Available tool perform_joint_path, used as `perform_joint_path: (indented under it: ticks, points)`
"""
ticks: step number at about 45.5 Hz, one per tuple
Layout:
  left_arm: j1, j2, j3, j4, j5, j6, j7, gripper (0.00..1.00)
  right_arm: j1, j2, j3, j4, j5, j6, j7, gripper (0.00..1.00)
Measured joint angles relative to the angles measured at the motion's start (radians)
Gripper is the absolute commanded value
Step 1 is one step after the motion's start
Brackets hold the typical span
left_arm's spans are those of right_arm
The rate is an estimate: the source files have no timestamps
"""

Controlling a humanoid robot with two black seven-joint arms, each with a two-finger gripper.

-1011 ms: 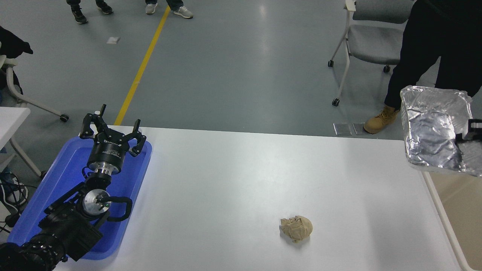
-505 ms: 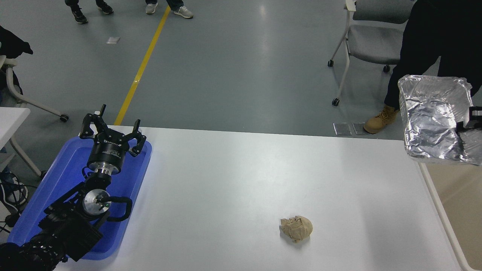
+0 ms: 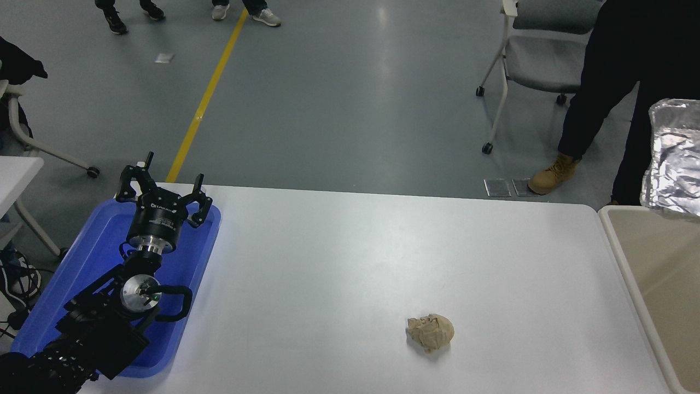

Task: Pick up foil plate and place in dustbin

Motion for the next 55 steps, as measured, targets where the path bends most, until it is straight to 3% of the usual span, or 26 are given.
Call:
perform_joint_path:
  ticks: [22, 55]
  points:
    - [0.000, 0.000, 0.000, 0.000, 0.000, 0.000, 0.000, 1.00, -0.318, 0.048, -0.002, -0.238, 0.204, -0.118, -0.019, 0.00]
    - [0.000, 0.000, 0.000, 0.000, 0.000, 0.000, 0.000, 1.00, -0.684, 0.157, 0.016, -0.363, 0.462, -0.299, -0.031, 0.00]
